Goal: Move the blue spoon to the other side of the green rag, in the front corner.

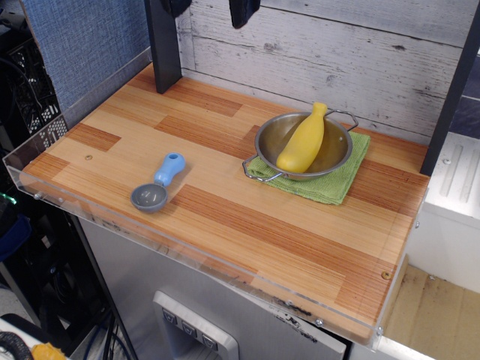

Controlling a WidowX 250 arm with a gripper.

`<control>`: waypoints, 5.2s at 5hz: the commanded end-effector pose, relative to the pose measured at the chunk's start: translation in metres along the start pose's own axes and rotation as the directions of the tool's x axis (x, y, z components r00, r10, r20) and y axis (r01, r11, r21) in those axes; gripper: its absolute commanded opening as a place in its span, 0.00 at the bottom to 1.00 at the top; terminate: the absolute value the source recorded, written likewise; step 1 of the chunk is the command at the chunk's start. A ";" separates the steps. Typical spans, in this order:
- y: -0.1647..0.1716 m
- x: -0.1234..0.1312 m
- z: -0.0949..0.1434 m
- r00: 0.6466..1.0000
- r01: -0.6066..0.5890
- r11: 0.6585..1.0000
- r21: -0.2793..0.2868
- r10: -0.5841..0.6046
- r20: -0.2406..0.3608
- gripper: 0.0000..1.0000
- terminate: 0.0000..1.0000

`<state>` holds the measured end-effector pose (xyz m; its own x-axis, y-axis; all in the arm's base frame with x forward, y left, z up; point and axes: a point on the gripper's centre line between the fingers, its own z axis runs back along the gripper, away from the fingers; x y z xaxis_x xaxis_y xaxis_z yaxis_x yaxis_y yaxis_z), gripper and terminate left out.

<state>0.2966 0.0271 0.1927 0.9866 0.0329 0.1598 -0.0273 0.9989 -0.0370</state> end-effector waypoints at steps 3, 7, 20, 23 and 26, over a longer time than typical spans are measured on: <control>0.057 -0.066 -0.067 0.999 0.027 0.997 0.071 -0.024 -0.045 1.00 0.00; 0.076 -0.051 -0.154 0.973 -0.023 0.997 0.071 0.039 -0.226 1.00 0.00; -0.125 -0.055 -0.129 0.994 -0.004 1.000 0.005 0.004 -0.113 0.00 0.00; -0.150 -0.059 -0.165 0.981 0.091 0.996 0.000 -0.090 -0.170 0.00 0.00; -0.130 -0.064 -0.183 0.969 0.085 0.996 0.040 -0.073 -0.238 1.00 0.00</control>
<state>0.2687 -0.1170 0.0050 0.9952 -0.0556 -0.0808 0.0571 0.9983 0.0152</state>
